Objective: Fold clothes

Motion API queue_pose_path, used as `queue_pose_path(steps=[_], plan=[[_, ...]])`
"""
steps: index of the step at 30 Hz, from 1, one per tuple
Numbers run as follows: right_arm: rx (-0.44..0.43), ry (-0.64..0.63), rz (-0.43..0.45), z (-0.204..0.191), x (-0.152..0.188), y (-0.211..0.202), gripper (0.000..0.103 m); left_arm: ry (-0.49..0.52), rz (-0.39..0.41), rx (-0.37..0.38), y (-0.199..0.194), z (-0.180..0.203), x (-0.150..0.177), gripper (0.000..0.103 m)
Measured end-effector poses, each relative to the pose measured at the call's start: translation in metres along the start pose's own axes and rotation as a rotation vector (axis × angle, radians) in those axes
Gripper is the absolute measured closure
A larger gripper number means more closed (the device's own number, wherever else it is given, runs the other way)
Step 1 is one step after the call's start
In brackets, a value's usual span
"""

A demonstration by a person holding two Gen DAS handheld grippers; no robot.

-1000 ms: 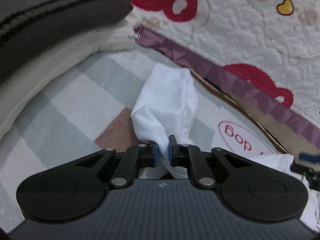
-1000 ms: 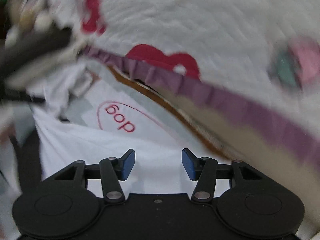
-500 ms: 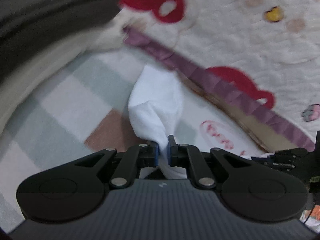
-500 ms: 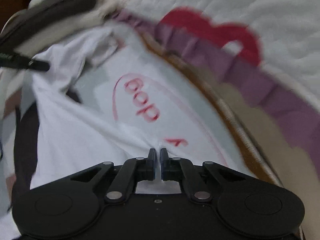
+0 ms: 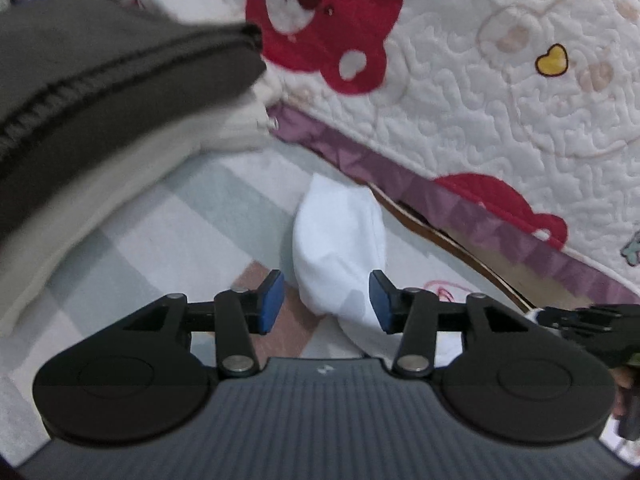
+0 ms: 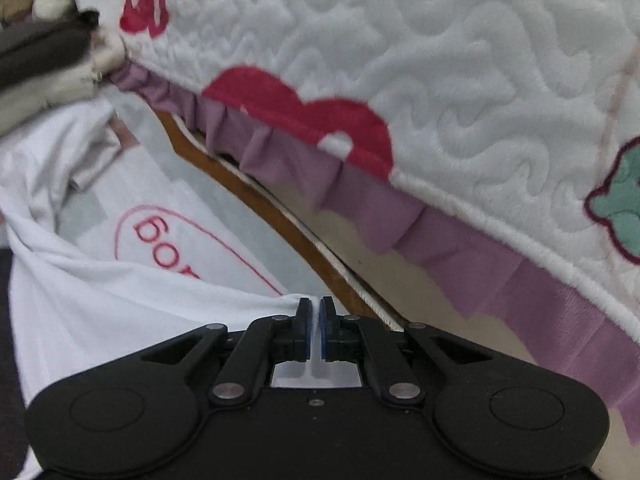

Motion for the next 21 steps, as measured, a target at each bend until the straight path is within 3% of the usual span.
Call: queue_pose_path(steps=[4, 7, 8, 10, 12, 14, 18, 21], plan=[[0.023, 0.026, -0.007, -0.005, 0.003, 0.005, 0.098, -0.041, -0.059, 0.009, 0.014, -0.015, 0.0, 0.052], [0.092, 0.097, 0.032, -0.002, 0.0, -0.008, 0.078, -0.119, -0.057, 0.06, 0.027, -0.025, -0.008, 0.052], [0.087, 0.121, 0.057, -0.004, 0.001, -0.017, 0.066, -0.156, -0.057, 0.087, 0.034, -0.027, -0.012, 0.051], [0.073, 0.168, 0.108, -0.007, 0.002, -0.037, 0.055, -0.223, -0.054, 0.126, 0.051, -0.031, -0.02, 0.051], [0.003, 0.184, 0.143, -0.018, 0.008, -0.055, 0.055, -0.255, -0.035, 0.141, 0.062, -0.033, -0.026, 0.056], [-0.072, 0.162, 0.151, -0.035, 0.016, -0.069, 0.055, -0.251, -0.006, 0.155, 0.064, -0.031, -0.029, 0.099], [-0.181, 0.053, 0.156, -0.071, 0.032, -0.093, 0.055, -0.164, 0.185, 0.111, 0.005, -0.011, -0.047, 0.1], [-0.252, 0.004, 0.164, -0.089, 0.041, -0.106, 0.055, -0.026, 0.353, -0.006, -0.057, 0.016, -0.051, 0.1]])
Point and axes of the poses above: each gripper's, at about its wrist camera, not at the fingertips, and y roughly the way its jaws point, z to its right, x to its underside, the point moved 5 cm from there along y, roughly the way its jaws point, and after that the axes turned 3 degrees about -z, right-handed, at the moved point
